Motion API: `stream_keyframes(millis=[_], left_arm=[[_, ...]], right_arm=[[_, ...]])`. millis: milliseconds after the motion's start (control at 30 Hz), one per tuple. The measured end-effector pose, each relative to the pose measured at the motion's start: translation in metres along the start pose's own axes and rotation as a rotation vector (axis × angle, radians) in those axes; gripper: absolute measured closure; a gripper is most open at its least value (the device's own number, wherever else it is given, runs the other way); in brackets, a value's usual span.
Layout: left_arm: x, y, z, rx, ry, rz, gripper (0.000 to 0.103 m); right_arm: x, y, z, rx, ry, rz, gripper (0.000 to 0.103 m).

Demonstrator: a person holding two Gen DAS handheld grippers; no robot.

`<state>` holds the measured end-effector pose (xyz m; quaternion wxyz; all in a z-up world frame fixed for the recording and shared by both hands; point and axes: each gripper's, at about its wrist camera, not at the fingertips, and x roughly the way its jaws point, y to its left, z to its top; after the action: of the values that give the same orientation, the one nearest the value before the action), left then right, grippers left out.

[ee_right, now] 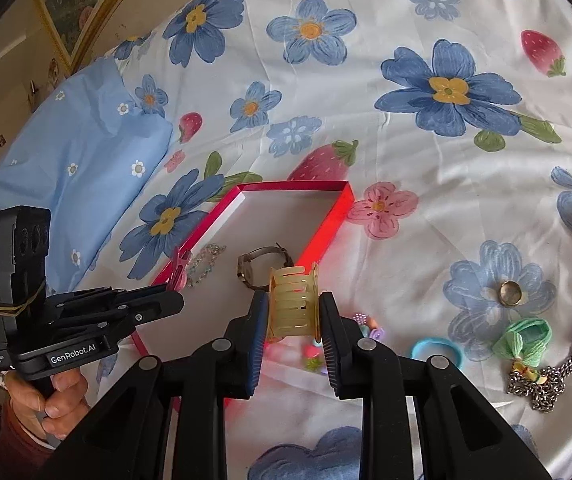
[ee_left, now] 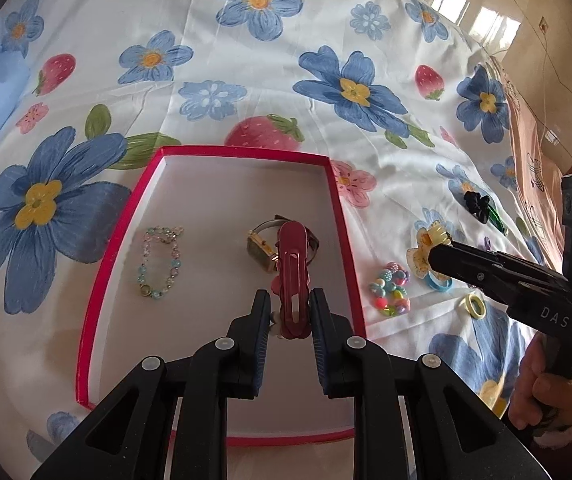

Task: Organize jewelry
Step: 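Carry both clips into the red box and open both tools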

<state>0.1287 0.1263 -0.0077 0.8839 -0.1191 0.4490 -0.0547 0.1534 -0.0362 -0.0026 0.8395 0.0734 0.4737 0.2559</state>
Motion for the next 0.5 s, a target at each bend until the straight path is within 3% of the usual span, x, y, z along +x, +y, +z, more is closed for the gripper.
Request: stream_keyframes(millis=[267, 500], left_arm=[[-0.001, 0.027, -0.004, -0.054, 0.011, 0.043, 0.084], [0.021, 0.049, -0.001, -0.097, 0.064, 0.083, 0.084]], right_arm=[[0.023, 0.029, 0.003, -0.048, 0.035, 0.045, 0.077], [0.055, 0.049, 0.004, -0.076, 0.084, 0.072, 0.077]])
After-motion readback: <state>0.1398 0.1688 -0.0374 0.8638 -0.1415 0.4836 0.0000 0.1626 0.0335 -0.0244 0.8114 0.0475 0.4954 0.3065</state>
